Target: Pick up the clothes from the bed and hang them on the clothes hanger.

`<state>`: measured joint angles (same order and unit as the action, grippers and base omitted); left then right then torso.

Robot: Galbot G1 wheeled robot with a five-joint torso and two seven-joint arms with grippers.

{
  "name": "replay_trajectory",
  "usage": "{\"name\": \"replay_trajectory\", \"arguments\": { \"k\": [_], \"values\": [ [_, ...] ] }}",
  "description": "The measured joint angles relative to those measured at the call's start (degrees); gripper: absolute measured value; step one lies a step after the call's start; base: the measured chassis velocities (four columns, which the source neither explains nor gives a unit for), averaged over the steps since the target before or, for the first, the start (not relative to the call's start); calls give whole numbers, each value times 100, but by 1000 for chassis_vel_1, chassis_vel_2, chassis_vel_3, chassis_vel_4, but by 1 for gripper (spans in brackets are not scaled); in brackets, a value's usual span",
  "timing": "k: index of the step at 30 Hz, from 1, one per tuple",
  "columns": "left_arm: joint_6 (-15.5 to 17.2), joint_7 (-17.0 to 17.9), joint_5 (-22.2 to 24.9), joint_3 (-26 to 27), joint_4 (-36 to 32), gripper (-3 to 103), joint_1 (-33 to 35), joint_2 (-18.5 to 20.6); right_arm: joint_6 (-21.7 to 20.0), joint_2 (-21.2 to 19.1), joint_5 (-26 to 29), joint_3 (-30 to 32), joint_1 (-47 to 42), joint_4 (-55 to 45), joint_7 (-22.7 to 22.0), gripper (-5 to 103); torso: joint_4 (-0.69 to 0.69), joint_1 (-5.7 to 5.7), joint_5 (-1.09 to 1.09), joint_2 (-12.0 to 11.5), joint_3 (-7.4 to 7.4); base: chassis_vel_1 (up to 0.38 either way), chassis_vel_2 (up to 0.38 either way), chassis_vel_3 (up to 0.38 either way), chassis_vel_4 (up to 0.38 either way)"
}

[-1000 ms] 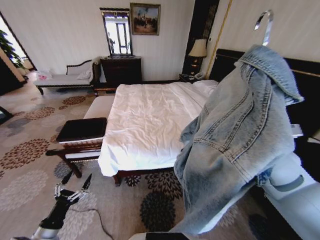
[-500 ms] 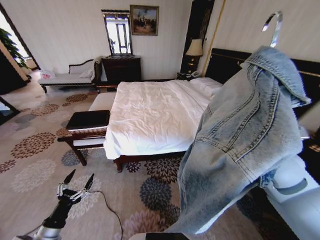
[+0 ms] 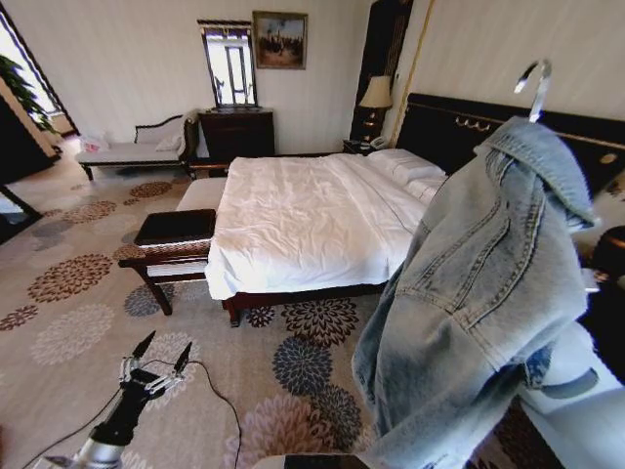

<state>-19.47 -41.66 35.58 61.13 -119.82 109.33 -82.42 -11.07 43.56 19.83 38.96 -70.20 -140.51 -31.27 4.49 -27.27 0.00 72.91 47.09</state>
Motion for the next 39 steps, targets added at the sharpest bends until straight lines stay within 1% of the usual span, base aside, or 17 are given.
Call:
{"name": "replay_trajectory", "arguments": {
  "k": [5, 6, 10, 12, 17, 26, 31, 39],
  "values": [
    [-23, -5, -121, -26, 45, 100, -33, 5, 32, 181, -150, 49, -237, -15, 17, 20, 1, 4, -1, 0, -1, 0, 0, 0, 0],
    [-32, -80, -134, -31, 63, 100, -35, 7, 51, 264, -212, 77, -330, -15, 21, 20, 1, 10, -1, 3, -3, 0, 0, 0, 0],
    [-54, -164, -171, -62, 87, 100, -16, 8, 87, 398, -355, 103, -492, -31, 46, 20, 2, 15, -1, 5, -5, 0, 0, 0, 0],
    [-72, -181, -216, -83, 110, 100, -17, 5, 136, 532, -515, 111, -647, -34, 93, 20, 2, 14, 0, 5, -4, 0, 0, 0, 0],
    [-73, -191, -253, -120, 130, 100, -36, 5, 172, 680, -635, 165, -794, -44, 141, 20, 1, 8, 0, 3, -3, -12, -8, -11, -11],
    [-73, -229, -317, -207, 191, 100, -87, 6, 208, 758, -645, 483, -948, -149, 163, 20, 2, 9, 0, 4, -3, -69, -71, -76, -79],
    [-50, -230, -351, -323, 217, 100, -161, 9, 247, 784, -668, 780, -1022, -193, 162, 20, 2, 10, 0, 4, -4, -102, -116, -106, -109],
    [-16, -204, -380, -372, 232, 100, -212, 22, 254, 880, -687, 950, -1144, -245, 145, 20, 2, 10, 0, 3, -3, -120, -125, -118, -121]
  ]
}}
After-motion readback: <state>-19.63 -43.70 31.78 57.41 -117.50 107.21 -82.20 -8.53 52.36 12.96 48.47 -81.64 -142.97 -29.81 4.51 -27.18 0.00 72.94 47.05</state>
